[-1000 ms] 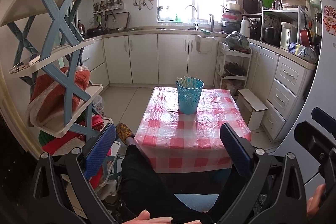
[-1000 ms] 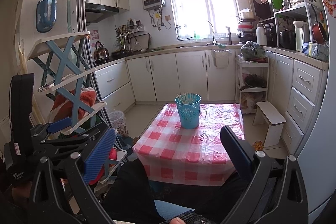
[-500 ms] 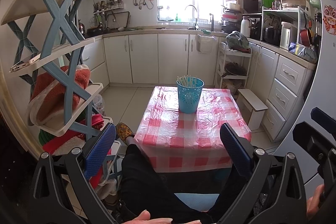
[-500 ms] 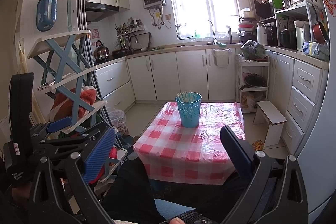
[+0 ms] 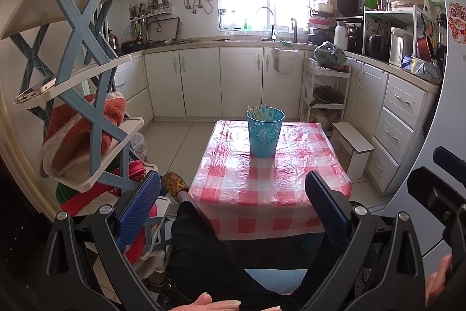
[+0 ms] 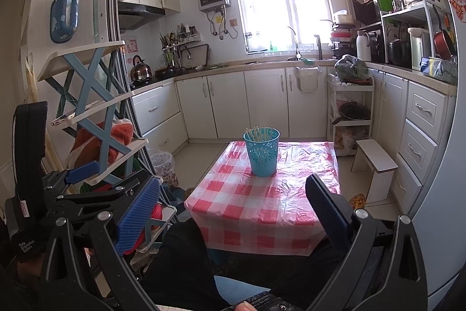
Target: Organize utensils
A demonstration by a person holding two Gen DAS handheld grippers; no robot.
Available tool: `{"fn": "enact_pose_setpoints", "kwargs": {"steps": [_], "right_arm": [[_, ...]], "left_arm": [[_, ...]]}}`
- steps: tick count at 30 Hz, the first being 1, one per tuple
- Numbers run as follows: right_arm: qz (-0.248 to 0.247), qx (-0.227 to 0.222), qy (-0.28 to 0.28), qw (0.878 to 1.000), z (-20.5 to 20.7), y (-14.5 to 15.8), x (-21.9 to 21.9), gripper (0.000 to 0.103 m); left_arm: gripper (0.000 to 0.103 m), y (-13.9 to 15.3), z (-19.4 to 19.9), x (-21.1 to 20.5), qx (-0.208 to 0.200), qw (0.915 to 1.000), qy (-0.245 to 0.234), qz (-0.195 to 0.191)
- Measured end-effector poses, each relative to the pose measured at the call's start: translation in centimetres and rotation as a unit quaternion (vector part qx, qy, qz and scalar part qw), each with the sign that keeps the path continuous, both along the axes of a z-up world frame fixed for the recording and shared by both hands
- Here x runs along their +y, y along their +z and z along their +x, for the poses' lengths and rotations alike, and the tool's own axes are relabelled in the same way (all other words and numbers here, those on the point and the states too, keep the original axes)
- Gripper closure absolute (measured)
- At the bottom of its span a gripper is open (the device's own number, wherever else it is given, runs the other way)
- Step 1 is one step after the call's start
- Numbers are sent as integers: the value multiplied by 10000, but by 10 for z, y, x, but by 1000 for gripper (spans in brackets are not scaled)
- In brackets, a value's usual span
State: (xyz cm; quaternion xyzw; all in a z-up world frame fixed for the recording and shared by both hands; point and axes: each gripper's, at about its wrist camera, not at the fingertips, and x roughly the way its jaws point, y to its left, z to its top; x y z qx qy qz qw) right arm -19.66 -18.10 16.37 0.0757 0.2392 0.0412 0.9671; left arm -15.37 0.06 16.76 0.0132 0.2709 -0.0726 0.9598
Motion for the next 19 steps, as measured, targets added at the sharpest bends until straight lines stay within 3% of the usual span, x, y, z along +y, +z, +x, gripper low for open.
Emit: {"fn": "enact_pose_setpoints", "kwargs": {"steps": [5, 9, 19], "right_arm": [[32, 17, -24, 10000, 4, -3, -5, 7], [155, -65, -188, 9997, 13, -4, -17, 7], [190, 519, -298, 9980, 88, -31, -28, 7]], "left_arm": [[8, -1, -5, -2, -362, 9987, -307, -170], [8, -3, 13, 1, -354, 9993, 14, -129], [8, -42, 113, 9, 631, 9973, 320, -181]]}}
